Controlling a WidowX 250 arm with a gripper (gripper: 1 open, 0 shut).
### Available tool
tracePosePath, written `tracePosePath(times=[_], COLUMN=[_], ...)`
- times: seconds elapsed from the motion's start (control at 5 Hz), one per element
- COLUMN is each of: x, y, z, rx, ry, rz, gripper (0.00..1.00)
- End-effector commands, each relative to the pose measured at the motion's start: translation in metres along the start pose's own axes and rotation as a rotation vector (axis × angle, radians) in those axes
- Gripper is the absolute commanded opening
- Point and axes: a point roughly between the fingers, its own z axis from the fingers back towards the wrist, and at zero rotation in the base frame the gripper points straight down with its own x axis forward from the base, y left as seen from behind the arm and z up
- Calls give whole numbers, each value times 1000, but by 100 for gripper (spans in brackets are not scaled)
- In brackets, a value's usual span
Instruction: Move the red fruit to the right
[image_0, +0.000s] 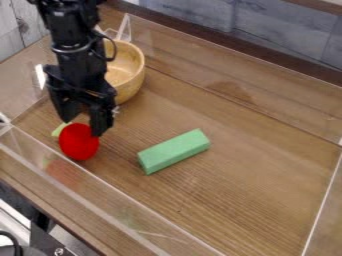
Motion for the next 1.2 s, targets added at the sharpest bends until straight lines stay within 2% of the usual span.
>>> tracePosePath(times=[0.0, 0.4, 0.8, 1.0], x=[20, 22, 7, 6], y=[6, 12, 12, 15], z=[4, -7, -8, -6], rx=[24, 11, -12, -13], ry=[-37, -27, -17, -11], rz=[12, 0, 84, 56], gripper=[100, 100, 100, 100])
